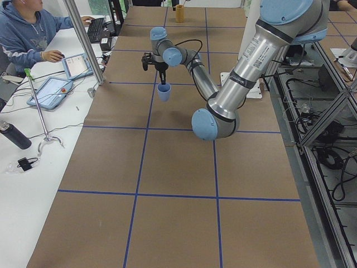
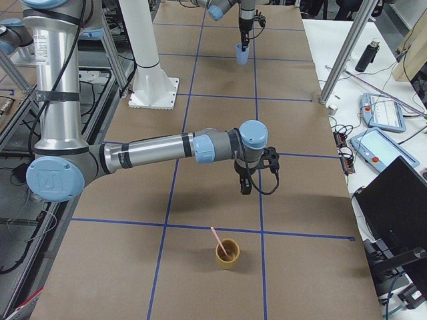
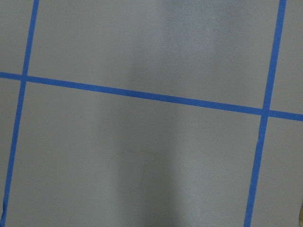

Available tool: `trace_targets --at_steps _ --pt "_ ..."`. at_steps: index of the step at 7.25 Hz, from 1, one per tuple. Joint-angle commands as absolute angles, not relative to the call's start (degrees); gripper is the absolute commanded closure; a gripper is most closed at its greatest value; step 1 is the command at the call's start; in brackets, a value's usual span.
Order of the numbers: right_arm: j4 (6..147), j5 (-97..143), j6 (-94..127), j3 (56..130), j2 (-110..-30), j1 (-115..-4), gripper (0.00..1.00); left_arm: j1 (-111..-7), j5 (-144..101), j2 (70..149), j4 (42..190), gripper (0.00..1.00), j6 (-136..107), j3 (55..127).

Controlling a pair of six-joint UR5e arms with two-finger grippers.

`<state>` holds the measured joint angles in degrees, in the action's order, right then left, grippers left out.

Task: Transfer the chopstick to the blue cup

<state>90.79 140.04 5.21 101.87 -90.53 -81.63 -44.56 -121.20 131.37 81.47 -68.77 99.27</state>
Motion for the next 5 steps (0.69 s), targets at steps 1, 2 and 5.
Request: trace_targets --at_steps 1,2,5 --pt "90.79 140.01 5.19 101.78 -90.53 -81.56 0.0 -42.45 -117.69 143.75 81.47 1.0 -71.28 88.1" --pt "90.88 140.01 5.27 101.78 -90.53 -81.48 0.0 -42.45 -115.68 149.1 81.74 1.0 -71.19 81.63" --pt "90.88 140.1 5.27 101.78 -90.53 -81.3 0.0 -37.11 -111.29 153.02 86.19 1.0 -71.71 71.66"
